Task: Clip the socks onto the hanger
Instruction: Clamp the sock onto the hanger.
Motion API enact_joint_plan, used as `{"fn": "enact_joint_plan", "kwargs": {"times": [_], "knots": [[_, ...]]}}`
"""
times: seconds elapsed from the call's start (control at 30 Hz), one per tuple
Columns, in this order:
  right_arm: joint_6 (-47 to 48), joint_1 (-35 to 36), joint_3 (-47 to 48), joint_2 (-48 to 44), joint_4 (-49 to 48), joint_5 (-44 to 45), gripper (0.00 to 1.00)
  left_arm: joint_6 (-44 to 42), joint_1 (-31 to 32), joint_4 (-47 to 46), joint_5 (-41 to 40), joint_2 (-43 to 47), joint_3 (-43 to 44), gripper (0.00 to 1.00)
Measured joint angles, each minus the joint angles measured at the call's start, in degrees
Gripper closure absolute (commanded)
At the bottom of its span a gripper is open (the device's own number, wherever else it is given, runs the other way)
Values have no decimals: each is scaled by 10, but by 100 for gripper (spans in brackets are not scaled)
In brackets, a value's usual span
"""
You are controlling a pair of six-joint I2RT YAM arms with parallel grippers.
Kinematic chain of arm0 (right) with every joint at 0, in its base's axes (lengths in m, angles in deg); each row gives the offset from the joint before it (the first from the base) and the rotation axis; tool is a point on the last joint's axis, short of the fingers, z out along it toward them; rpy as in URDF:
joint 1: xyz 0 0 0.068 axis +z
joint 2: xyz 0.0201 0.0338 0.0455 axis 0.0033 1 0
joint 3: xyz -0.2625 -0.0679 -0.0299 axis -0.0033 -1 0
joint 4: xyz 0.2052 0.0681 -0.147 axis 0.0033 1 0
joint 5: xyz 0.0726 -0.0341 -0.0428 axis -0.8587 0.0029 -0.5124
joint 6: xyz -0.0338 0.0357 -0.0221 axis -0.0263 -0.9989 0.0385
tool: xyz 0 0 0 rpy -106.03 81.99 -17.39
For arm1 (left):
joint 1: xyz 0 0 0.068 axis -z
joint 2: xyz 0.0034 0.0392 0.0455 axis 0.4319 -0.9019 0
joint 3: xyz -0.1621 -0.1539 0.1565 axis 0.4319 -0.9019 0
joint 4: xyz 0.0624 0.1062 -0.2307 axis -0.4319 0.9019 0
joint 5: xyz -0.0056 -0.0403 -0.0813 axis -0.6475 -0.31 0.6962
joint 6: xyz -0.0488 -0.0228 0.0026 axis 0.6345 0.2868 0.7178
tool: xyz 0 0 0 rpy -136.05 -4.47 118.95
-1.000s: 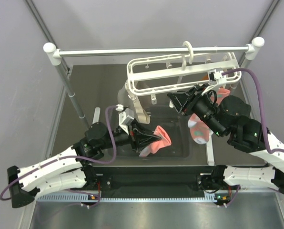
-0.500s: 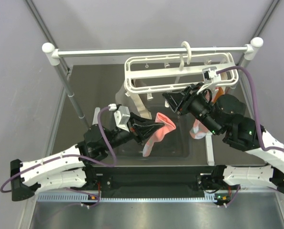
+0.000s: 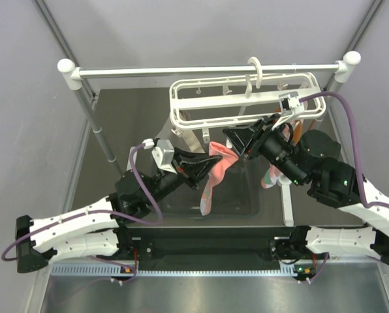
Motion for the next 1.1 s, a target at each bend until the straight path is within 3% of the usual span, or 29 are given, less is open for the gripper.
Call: {"fn": "enact_joint_plan", "kwargs": {"times": [1.03, 1.1], "knots": [[-9, 0, -26, -16, -25, -13, 100, 1, 0, -70, -26, -31, 0, 100], [-9, 0, -27, -17, -26, -14, 95, 1, 0, -74, -30, -35, 0, 100]]}}
